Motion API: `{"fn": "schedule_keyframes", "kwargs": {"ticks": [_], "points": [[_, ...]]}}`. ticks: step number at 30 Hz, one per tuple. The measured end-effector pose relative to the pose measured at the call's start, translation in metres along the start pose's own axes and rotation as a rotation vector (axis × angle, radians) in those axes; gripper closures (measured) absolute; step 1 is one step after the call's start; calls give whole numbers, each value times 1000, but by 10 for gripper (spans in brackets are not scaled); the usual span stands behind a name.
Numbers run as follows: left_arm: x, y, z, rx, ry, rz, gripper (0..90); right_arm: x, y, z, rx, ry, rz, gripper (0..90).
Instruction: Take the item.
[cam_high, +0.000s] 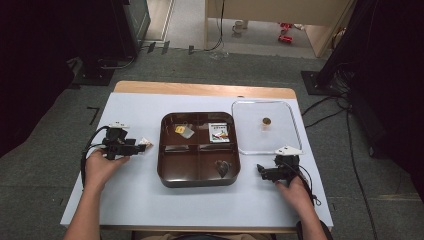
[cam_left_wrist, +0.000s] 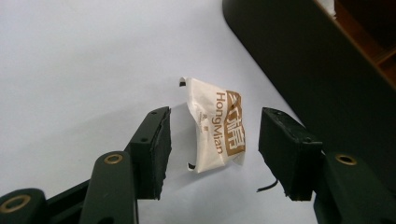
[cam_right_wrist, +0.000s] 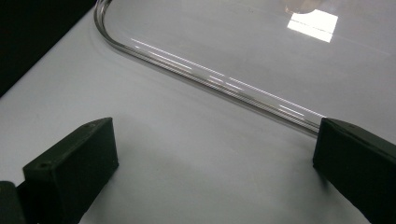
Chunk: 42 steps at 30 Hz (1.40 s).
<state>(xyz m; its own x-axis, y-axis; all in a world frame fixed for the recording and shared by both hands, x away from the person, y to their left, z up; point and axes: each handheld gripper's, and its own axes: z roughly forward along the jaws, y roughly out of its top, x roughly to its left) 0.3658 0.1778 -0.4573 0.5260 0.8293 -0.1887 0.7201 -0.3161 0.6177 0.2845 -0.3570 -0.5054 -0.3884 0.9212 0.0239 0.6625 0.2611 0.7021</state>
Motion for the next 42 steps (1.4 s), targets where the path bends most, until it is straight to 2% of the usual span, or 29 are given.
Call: {"fn": "schedule_keyframes", "kwargs": {"ticks": [12, 22, 31, 35, 39, 42], "points": [[9, -8, -21, -45, 31, -5, 431, 0, 0, 0, 0, 0, 0, 0], [30, -22, -32, -58, 45, -55, 410, 0, 0, 0, 0, 0, 0, 0], [47, -34, -35, -30, 67, -107, 400, 0, 0, 0, 0, 0, 0, 0], [50, -37, -32, -1, 90, -99, 397, 0, 0, 0, 0, 0, 1, 0], [51, -40, -27, 34, 88, -91, 378, 0, 0, 0, 0, 0, 1, 0], [51, -43, -26, 24, 90, -80, 387, 0, 0, 0, 0, 0, 1, 0]]}}
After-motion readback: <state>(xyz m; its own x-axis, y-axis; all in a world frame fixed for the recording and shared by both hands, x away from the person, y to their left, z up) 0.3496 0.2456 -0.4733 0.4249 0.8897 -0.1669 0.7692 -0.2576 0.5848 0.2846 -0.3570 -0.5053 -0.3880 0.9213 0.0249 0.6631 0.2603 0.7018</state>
